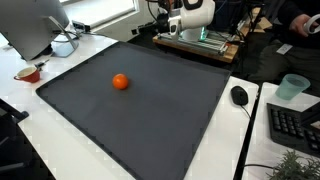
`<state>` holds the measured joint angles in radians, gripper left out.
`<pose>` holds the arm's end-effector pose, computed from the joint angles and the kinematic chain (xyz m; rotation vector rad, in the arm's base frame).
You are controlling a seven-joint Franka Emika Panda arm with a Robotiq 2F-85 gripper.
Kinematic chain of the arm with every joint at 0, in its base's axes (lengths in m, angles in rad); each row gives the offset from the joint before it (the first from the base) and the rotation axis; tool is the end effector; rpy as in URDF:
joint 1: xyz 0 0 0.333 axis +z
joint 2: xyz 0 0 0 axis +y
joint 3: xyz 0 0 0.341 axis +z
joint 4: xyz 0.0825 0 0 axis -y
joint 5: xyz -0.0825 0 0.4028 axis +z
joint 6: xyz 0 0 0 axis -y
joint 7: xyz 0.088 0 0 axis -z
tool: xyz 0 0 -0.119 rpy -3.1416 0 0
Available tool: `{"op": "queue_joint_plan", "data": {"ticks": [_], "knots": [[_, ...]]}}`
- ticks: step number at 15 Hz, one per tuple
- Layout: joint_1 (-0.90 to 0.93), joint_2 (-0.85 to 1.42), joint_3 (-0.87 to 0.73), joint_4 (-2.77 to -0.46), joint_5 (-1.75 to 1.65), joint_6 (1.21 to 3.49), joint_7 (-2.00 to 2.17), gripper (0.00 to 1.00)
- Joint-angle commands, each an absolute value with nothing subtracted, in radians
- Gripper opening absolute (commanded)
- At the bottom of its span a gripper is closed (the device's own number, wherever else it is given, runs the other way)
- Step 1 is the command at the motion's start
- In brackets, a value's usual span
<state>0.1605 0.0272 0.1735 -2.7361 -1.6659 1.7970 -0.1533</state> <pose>0.3782 0.0303 0.2264 1.0797 1.4278 -0.6050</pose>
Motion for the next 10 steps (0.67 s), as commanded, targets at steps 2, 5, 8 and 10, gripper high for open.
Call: {"op": "queue_joint_plan", "data": {"ticks": [2,5,8,10], "knots": [[0.173,0.089,0.183,-2.746,-1.738,1.810,-0.293,1.00],[0.156,0.106,0.170,-2.748,-1.847,1.886,-0.363,1.00],[0.119,0.117,0.136,-2.748,-2.019,2.018,-0.395,1.00],[0.085,0.117,0.101,-2.748,-2.158,2.117,-0.410,1.00]]}}
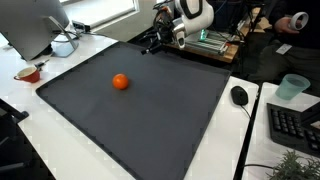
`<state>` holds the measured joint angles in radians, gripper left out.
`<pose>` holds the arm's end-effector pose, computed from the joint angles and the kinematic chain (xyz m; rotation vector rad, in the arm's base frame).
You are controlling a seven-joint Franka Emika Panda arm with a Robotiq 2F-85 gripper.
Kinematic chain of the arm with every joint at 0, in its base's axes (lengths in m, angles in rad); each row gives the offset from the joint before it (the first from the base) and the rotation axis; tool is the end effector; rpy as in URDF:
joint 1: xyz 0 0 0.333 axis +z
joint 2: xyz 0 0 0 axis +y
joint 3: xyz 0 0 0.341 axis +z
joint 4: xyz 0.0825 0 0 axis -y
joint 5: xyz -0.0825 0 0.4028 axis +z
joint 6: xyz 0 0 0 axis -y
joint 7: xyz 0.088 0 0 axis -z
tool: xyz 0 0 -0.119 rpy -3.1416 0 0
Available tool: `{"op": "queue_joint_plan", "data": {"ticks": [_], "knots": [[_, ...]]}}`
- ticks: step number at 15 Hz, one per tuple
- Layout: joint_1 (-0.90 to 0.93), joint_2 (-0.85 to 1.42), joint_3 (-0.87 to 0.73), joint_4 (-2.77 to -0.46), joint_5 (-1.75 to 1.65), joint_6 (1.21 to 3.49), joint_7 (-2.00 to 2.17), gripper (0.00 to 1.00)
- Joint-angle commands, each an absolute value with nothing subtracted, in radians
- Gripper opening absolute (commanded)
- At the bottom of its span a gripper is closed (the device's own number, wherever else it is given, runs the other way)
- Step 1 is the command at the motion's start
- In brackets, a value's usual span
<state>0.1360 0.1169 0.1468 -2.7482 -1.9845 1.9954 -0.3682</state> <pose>0.3773 0.0431 0.1801 0.6474 1.8181 -0.5911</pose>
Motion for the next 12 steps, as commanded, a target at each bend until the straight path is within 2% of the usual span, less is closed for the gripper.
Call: {"op": "queue_joint_plan", "data": {"ticks": [1,6,7,12], "knots": [[0.063,0.115,0.078,-2.748,-2.243,2.164,-0.414,1.00],[-0.011,0.097,-0.002,-2.743,-2.653,2.338,-0.353,1.00],[0.050,0.074,0.054,-2.741,-2.534,2.346,-0.407,1.00],[0.047,0.091,0.046,-2.747,-2.521,2.322,-0.380,1.00]]}}
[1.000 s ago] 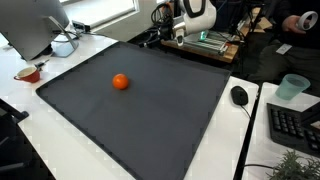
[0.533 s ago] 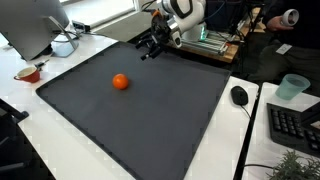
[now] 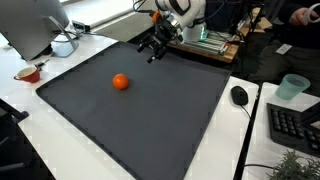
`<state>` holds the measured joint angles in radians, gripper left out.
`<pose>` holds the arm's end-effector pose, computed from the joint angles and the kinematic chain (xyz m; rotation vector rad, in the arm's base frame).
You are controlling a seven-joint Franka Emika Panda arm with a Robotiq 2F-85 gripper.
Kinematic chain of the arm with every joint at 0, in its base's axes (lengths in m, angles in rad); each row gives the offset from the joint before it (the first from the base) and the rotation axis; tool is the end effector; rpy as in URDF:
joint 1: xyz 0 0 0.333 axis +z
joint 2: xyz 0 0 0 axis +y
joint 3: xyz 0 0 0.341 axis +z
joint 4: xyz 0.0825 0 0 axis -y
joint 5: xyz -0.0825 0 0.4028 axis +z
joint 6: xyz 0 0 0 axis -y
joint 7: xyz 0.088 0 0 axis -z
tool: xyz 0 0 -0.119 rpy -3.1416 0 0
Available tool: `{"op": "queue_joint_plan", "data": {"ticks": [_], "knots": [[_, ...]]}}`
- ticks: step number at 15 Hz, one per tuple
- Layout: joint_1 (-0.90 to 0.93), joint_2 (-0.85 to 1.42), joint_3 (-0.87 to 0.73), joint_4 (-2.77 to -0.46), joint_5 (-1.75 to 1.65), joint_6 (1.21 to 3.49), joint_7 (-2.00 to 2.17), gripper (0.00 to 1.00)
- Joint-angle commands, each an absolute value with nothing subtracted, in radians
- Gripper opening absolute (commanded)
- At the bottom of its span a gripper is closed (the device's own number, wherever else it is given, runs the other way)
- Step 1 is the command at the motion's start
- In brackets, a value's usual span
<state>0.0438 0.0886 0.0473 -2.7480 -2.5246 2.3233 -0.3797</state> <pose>0.3763 0.0195 0.1736 0.2394 2.0714 -0.3582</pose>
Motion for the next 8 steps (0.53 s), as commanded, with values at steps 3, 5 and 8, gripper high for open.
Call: {"op": "queue_joint_plan", "data": {"ticks": [3,5,8], "knots": [[0.055,0.095,0.061,-2.732,-2.517,2.359,-0.326,1.00],[0.066,0.112,0.079,-2.717,-2.515,2.368,-0.260,1.00],[0.065,0.157,0.083,-2.678,-2.512,2.384,-0.193,1.00]]}}
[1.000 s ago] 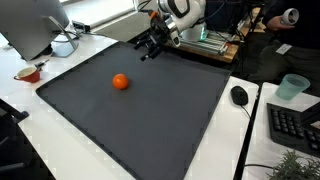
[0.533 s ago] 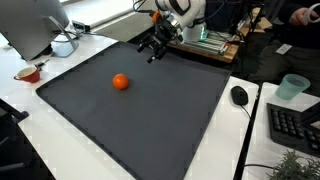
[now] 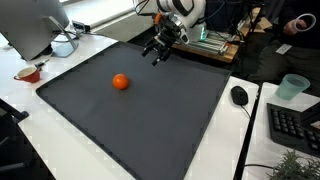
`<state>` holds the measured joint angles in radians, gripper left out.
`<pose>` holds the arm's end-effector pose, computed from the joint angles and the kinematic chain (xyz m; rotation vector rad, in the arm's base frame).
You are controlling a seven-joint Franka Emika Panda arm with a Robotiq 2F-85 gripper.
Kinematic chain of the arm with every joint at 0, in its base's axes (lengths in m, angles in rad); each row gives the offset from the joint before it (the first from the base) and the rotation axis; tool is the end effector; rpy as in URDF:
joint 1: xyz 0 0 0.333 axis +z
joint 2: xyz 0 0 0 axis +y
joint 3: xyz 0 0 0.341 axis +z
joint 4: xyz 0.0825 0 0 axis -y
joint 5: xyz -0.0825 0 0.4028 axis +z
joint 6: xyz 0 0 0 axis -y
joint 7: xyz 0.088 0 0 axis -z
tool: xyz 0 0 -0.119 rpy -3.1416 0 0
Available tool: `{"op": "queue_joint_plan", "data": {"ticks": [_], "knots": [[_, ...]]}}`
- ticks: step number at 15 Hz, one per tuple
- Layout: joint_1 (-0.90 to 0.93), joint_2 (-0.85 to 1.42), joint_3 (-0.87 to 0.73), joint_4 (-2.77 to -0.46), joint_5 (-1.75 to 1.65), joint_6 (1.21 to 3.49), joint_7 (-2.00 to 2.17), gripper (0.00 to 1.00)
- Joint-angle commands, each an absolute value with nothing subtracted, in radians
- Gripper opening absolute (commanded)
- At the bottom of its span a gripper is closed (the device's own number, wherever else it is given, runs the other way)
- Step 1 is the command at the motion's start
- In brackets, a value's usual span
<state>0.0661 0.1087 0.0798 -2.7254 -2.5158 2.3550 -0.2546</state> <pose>0.3786 0.0438 0.1701 0.3248 2.0810 -0.2340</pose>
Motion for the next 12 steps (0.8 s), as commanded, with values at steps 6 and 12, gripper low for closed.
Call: {"op": "queue_joint_plan", "data": {"ticks": [6,12], "knots": [[0.025,0.276,0.059,-2.569,-2.509,2.405,-0.112,1.00],[0.016,0.382,0.059,-2.484,-2.510,2.359,-0.102,1.00]]}}
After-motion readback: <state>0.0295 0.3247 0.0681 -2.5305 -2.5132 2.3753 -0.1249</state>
